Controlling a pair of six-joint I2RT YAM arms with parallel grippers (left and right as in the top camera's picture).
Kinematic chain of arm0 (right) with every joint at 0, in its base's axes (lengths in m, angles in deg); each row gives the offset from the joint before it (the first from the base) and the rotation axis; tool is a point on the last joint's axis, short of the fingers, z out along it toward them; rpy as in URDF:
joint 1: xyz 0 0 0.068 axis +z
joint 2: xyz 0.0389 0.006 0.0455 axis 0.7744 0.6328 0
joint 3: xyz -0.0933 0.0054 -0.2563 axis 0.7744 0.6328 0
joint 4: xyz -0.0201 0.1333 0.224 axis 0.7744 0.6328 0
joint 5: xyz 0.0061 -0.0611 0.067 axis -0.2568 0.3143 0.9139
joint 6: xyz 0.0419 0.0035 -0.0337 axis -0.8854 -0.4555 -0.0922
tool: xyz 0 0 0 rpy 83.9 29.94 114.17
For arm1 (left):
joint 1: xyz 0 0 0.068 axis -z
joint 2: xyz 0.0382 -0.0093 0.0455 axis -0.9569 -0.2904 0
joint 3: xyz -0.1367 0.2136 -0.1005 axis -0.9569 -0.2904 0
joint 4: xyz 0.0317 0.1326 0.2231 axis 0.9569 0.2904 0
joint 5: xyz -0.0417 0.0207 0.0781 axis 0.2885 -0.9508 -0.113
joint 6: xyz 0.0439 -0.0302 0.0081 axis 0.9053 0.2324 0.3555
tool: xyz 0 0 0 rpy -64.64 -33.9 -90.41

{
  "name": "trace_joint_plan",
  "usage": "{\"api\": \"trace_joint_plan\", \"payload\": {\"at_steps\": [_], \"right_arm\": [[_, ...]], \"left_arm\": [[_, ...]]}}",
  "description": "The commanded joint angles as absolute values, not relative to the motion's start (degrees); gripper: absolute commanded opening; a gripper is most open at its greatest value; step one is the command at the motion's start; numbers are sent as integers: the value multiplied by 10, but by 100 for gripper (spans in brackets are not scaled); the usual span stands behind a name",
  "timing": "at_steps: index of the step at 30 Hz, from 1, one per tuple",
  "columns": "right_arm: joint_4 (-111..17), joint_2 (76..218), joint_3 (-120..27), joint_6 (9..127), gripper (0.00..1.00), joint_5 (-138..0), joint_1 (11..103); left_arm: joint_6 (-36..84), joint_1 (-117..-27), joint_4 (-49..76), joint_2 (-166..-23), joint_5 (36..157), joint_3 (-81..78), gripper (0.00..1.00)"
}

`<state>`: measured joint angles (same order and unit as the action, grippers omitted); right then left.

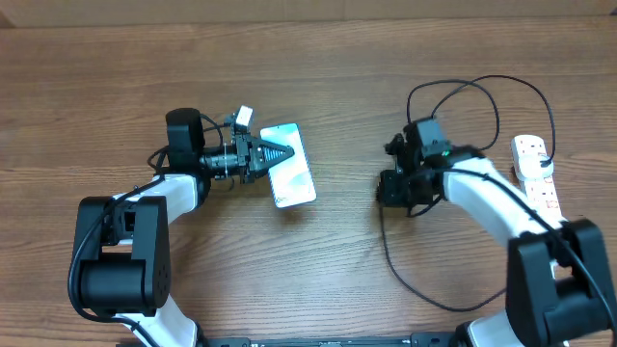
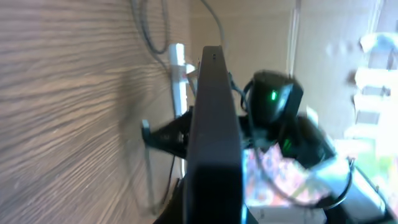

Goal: Plug charger to phone and switch on socket
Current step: 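Carry the plug with the right gripper toward the phone's bottom edge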

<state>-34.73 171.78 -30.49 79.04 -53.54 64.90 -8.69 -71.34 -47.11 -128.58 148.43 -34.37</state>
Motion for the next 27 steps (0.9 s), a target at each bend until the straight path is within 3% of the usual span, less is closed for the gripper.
{"api": "trace_joint_plan", "payload": {"at_steps": [1,9,15,27], "right_arm": [[-298,1652,-344,930,4,-282,635],[-200,1630,-321,1077,4,-122,655],[-279,1630,-257,1097,4,-106,684],[-587,1630,-187,830,4,-61,684]], "left_arm": [[-109,-713,-535,-1289,1557,-339,4],[-292,-713,-772,-1289,1528,-339,4],[-350,-713,-791,-1289,1491,-339,4],[-357,-712,-791,-1289,1474,-339,4]]}}
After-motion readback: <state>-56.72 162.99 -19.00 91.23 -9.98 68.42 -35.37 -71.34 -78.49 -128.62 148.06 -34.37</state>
